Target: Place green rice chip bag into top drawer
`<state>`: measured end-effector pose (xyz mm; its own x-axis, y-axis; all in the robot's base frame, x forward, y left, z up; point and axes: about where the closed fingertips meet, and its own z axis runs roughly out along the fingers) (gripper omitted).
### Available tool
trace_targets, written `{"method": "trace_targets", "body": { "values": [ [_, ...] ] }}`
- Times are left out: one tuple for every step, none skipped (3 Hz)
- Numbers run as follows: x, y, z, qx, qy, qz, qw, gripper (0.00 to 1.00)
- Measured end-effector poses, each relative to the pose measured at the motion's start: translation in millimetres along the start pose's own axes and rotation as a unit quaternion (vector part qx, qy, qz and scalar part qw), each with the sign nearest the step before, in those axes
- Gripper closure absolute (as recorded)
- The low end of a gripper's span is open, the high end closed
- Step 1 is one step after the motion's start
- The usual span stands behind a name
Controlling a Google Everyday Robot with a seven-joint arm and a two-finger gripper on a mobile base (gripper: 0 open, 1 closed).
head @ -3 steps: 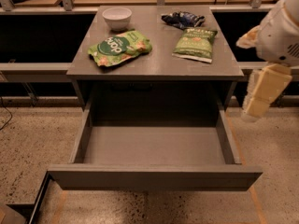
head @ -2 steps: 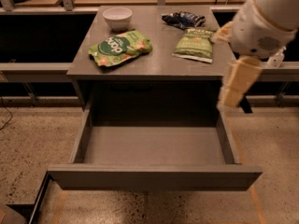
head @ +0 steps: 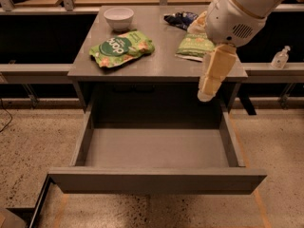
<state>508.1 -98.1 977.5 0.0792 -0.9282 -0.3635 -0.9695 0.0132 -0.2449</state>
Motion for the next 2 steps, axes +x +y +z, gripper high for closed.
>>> {"method": "trace_targets", "body": {
  "values": [
    [-42, -26, 31, -0.014, -0.047, -0.036, 0.9982, 0.00],
    [-70, -50, 59, -0.030, -0.085, -0.057, 0.9943, 0.00]
  ]
}}
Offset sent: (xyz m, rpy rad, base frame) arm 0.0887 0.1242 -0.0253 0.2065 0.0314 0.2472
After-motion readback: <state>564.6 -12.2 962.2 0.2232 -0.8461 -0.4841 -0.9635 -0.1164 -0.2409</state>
